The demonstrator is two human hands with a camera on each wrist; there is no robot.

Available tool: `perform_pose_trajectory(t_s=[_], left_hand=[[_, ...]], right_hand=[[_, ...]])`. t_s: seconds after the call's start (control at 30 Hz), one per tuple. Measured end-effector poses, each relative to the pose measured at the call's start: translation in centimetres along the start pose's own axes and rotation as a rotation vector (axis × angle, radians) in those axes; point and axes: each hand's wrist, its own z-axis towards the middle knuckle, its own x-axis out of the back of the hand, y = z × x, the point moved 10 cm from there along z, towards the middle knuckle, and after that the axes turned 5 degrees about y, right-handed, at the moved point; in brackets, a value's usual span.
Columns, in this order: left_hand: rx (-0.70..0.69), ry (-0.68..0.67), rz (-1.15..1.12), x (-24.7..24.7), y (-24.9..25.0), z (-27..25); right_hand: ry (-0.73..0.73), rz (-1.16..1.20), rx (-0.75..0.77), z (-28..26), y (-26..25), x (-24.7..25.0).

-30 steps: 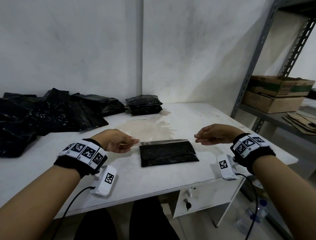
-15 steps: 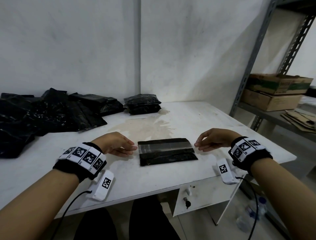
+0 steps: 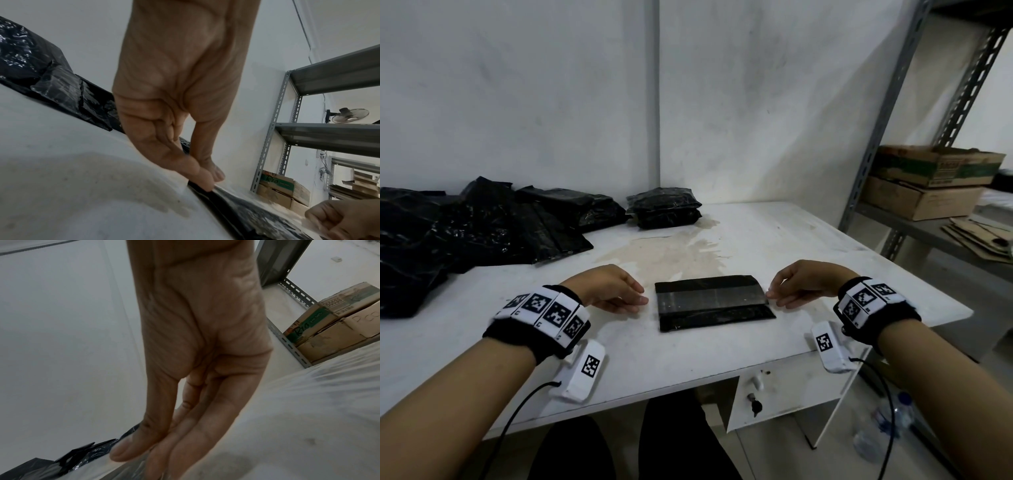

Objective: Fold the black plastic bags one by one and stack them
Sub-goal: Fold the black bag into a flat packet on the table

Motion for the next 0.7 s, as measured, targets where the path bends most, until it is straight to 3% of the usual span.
perform_pose_trajectory(t_s=[0.7], left_hand=[[0.053,-0.003,0.028,-0.34,-0.51,0.65]], right_hand=[[-0.006,-0.066,-0.062,0.54,0.45,-0.52]])
